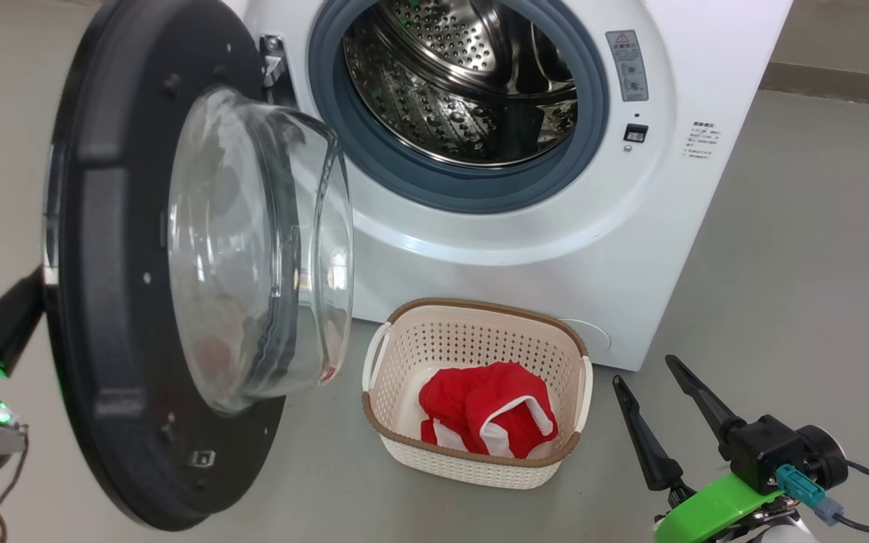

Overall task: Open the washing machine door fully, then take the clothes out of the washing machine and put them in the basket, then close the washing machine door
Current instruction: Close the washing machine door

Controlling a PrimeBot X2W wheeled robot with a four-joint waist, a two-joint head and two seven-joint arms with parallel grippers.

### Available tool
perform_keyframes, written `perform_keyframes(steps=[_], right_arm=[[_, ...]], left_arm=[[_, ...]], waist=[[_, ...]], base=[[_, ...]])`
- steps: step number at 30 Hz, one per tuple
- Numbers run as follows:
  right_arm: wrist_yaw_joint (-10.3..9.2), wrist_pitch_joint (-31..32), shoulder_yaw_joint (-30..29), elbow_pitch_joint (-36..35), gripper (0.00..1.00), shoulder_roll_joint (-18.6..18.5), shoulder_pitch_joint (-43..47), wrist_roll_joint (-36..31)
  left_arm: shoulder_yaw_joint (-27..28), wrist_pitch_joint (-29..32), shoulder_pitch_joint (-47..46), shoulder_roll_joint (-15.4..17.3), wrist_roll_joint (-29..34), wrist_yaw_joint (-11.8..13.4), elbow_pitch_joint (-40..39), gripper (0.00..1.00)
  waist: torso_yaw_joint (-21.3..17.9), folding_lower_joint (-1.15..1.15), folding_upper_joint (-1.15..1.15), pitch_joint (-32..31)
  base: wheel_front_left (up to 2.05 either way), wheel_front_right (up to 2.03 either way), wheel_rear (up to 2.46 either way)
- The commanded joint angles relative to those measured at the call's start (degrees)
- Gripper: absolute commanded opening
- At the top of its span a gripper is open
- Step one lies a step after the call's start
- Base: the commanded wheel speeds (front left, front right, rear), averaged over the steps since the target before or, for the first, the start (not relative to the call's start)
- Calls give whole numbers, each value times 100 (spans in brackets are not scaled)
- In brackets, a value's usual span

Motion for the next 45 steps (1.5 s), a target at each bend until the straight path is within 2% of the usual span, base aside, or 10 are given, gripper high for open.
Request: perform_keyframes(steps=[1,11,27,39,40,43,44,45], right_arm=[[28,-37,127,-114,100,-20,-81,2],[28,-37,130,-75,100,-8,-64,32],[28,-37,135,-59,100,-12,-66,48],[28,-37,125,-75,100,4,-95,59],[28,-37,120,-75,100,4,-98,61],[28,-37,113,-79,100,4,-103,63],[28,-37,108,-80,100,4,-103,64],[28,-37,101,-82,100,5,-104,64]], left_arm=[[-31,97,57,93,-76,28,-221,0],[-445,19,411,6,-478,170,-540,0],[-1186,-652,862,0,-1218,215,-608,0],[-1231,-1126,1007,0,-1309,211,-671,0],[-1210,-1191,1017,0,-1284,188,-687,8],[-1158,-1462,1088,35,-1072,78,-776,51],[-1147,-1587,1123,51,-961,15,-821,93],[-1144,-1718,1161,68,-837,-61,-870,100]], waist=[[-30,0,0,-13],[-206,0,0,-69],[-547,0,0,-80],[-708,0,0,-31],[-712,0,0,-26],[-727,0,0,-14],[-730,0,0,-9],[-730,0,0,-3]], base=[[0,0,0],[0,0,0],[0,0,0],[0,0,0],[0,0,0],[0,0,0],[0,0,0],[0,0,0]])
